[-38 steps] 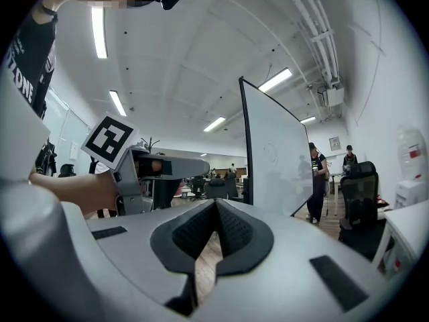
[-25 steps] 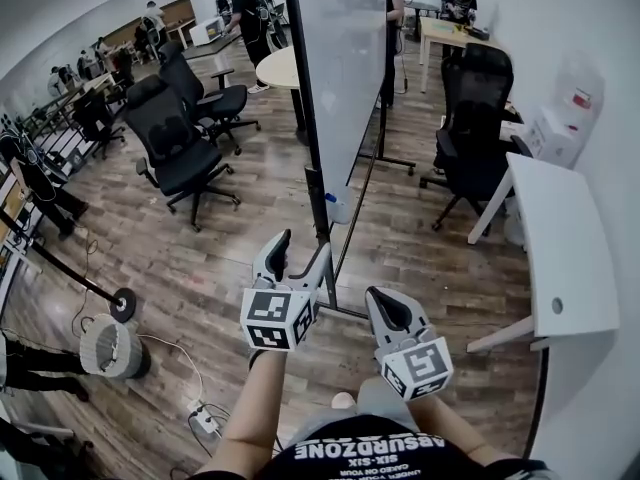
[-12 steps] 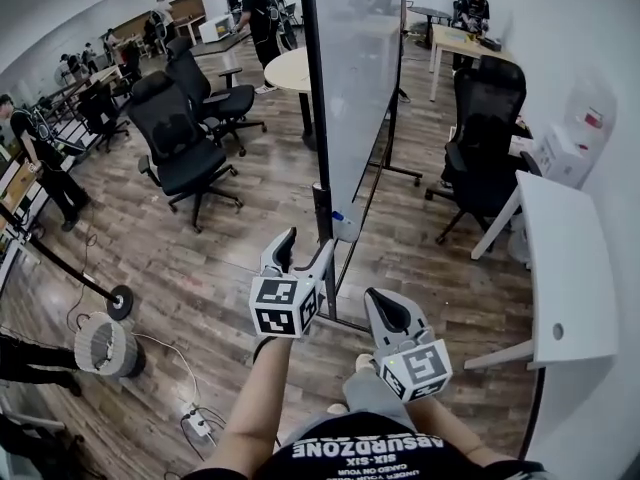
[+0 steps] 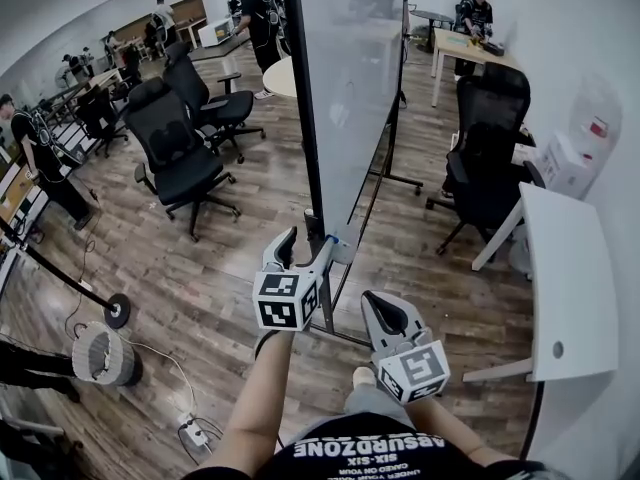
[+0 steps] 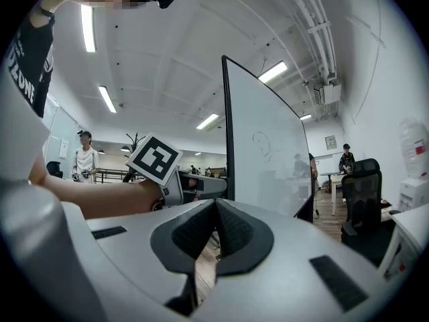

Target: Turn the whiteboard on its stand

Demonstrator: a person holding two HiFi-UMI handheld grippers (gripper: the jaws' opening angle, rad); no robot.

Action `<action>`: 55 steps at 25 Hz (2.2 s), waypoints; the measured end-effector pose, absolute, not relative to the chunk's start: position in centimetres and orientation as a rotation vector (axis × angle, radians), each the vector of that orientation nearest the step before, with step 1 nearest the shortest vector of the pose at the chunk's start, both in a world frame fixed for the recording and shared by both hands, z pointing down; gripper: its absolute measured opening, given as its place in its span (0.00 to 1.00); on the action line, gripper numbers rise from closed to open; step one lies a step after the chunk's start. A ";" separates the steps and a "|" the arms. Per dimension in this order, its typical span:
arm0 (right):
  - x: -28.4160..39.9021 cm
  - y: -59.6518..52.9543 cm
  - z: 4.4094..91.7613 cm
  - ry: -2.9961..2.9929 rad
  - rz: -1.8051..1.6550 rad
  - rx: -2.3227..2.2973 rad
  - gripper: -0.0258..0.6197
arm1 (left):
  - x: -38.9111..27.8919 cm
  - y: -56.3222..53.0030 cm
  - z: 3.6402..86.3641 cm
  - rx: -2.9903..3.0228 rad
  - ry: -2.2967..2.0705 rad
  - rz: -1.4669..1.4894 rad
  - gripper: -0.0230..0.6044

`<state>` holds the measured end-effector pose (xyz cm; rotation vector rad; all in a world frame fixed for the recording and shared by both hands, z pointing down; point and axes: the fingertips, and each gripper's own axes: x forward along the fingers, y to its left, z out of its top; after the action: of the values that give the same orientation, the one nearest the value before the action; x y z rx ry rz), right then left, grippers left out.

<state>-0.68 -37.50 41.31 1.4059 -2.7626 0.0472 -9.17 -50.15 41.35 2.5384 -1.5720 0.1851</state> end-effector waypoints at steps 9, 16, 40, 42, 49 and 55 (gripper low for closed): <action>0.9 -40.6 41.7 -2.749 0.064 1.413 0.04 | -8.0 -54.6 42.5 2.518 -1.571 0.212 0.47; 1.0 -41.3 41.7 -2.753 0.059 1.398 0.04 | -7.7 -56.5 43.0 2.521 -1.570 0.237 0.47; 0.3 -39.2 41.5 -2.766 0.074 1.378 0.04 | -7.6 -56.9 43.4 2.501 -1.604 0.302 0.32; 0.2 -38.7 41.5 -2.770 0.069 1.374 0.04 | -7.7 -56.6 43.4 2.498 -1.605 0.303 0.32; 0.3 -37.2 41.9 -2.756 0.087 1.406 0.04 | -8.2 -55.5 43.5 2.502 -1.615 0.280 0.32; 1.0 -35.7 42.3 -2.744 0.106 1.432 0.04 | -8.2 -54.3 43.5 2.493 -1.616 0.290 0.32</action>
<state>0.96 -35.74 42.26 1.4319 -2.7441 0.1064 -8.20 -54.28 43.49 2.4934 -1.6163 0.2901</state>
